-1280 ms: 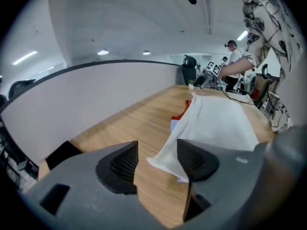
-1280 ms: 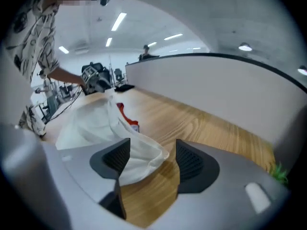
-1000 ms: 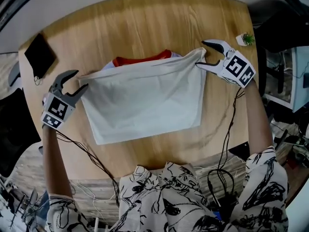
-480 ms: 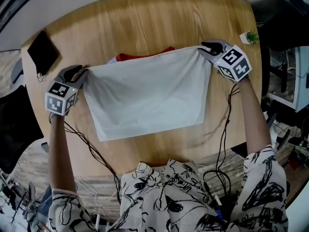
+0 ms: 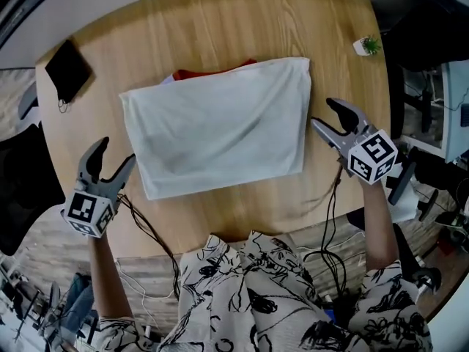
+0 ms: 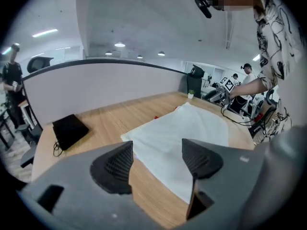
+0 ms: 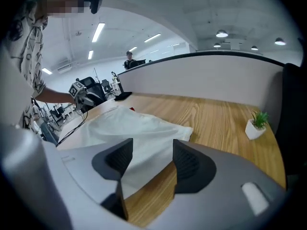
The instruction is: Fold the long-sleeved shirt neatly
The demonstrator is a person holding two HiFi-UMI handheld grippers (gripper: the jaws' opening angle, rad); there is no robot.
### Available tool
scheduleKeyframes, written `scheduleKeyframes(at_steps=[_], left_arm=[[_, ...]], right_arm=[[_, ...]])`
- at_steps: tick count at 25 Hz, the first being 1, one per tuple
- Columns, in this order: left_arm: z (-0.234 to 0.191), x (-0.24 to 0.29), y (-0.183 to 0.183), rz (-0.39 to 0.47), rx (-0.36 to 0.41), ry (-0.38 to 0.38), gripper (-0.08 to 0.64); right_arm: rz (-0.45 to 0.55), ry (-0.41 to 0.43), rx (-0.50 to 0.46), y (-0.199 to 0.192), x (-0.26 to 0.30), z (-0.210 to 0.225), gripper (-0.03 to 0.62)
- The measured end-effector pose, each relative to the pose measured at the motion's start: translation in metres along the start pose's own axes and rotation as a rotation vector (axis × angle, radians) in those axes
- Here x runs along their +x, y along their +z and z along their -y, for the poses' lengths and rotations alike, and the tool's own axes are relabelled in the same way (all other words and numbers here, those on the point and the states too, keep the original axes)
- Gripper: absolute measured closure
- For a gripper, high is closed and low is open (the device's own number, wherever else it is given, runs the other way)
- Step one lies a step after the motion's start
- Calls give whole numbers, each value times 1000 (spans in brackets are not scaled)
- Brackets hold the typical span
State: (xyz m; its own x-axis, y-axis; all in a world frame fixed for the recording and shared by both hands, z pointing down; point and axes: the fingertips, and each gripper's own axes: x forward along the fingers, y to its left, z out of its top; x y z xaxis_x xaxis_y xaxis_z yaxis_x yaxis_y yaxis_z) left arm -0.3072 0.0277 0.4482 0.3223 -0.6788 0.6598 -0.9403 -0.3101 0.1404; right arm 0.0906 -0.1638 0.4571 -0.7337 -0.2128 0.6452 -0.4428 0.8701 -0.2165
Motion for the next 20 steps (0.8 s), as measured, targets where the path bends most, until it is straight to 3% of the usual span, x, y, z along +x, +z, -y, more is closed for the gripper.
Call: scheduleKeyframes(at_steps=[7, 14, 18, 20], left_arm=[[69, -32, -75, -51, -177, 44, 233], [103, -33, -138, -159, -246, 58, 245], [109, -28, -153, -178, -285, 58, 316], [113, -27, -157, -186, -281, 66, 375]], right_arm=[[-70, -41, 95, -79, -28, -69, 309], [-158, -102, 166, -149, -30, -95, 298], [-176, -88, 147, -159, -22, -105, 300], [-173, -88, 152, -163, -22, -108, 348]])
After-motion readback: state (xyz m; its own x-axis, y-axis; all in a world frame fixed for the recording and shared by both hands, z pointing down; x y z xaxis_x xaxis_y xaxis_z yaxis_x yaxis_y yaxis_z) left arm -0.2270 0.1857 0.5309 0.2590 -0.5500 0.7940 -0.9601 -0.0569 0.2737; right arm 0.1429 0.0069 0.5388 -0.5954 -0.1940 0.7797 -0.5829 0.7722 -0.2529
